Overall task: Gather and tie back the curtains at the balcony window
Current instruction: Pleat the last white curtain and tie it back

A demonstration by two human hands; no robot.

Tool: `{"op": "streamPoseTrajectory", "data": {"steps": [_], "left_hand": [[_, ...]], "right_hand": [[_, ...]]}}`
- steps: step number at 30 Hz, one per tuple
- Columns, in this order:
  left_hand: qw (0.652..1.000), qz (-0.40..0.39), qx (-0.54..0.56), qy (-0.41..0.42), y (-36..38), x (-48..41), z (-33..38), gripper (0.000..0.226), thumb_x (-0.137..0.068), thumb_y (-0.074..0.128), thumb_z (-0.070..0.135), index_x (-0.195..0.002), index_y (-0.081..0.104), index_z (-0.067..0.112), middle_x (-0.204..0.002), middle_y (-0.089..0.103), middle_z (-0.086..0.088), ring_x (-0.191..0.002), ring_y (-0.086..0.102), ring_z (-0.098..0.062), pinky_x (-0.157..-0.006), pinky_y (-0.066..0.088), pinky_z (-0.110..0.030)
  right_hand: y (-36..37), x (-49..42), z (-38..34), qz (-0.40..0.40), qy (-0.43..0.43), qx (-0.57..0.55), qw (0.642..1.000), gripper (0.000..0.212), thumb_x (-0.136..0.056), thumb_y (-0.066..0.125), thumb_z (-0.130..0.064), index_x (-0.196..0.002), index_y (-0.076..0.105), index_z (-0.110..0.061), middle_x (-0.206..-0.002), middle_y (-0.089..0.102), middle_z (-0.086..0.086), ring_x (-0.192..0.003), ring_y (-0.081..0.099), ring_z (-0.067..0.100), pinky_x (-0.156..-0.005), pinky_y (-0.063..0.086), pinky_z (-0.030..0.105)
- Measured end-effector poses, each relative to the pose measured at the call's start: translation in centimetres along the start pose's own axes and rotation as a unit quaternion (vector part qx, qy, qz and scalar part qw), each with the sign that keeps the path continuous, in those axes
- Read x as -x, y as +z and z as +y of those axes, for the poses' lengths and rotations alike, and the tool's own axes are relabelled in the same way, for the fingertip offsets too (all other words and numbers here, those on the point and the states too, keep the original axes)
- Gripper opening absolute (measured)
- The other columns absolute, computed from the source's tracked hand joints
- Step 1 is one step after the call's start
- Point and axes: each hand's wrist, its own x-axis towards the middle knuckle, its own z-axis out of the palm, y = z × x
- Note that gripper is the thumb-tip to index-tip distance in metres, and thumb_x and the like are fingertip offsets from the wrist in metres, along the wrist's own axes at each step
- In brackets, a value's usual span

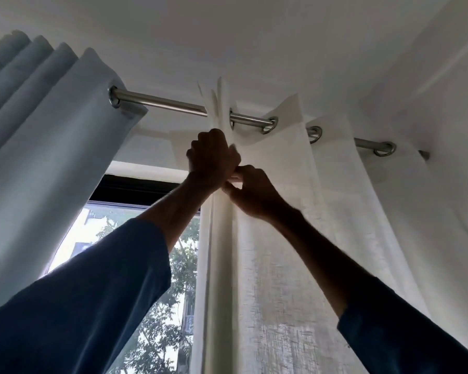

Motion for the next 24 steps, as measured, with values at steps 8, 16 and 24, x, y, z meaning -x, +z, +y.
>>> {"op": "streamPoseTrajectory", "data": {"steps": [8,16,24], "left_hand": [[0.999,0.026,-0.023,0.032,-0.5,-0.9,-3.7,0.031,-0.087,0.055,0.005,-0.118,0.051,0.002,-0.115,0.057,-0.025,-0.106,0.057,-0.047,-0.085,0.047,-0.046],[0.999,-0.011,0.049,0.013,-2.0,-1.2,-3.7,0.039,-0.082,0.056,0.013,-0.120,0.056,0.005,-0.121,0.061,-0.020,-0.112,0.058,-0.041,-0.089,0.050,-0.043],[0.988,-0.040,0.126,0.085,-2.8,-0.9,-2.5,0.064,-0.077,0.061,-0.002,-0.135,0.037,0.009,-0.085,0.064,-0.011,-0.073,0.065,-0.027,-0.070,0.059,-0.045]], "right_hand": [[-7.7,-1.5,8.2,0.252,0.235,0.141,0.928,0.068,-0.083,0.074,-0.053,-0.127,0.055,-0.005,-0.131,0.056,0.016,-0.129,0.047,0.036,-0.105,0.037,0.042],[-4.9,-2.5,5.4,0.199,0.148,0.204,0.947,0.027,-0.101,0.054,-0.022,-0.097,0.067,0.001,-0.110,0.067,0.020,-0.110,0.058,0.041,-0.085,0.042,0.040],[0.7,-4.6,0.1,0.172,0.034,0.168,0.970,0.034,-0.098,0.059,-0.016,-0.065,0.051,-0.011,-0.072,0.060,0.012,-0.079,0.061,0.039,-0.064,0.033,0.036]]}}
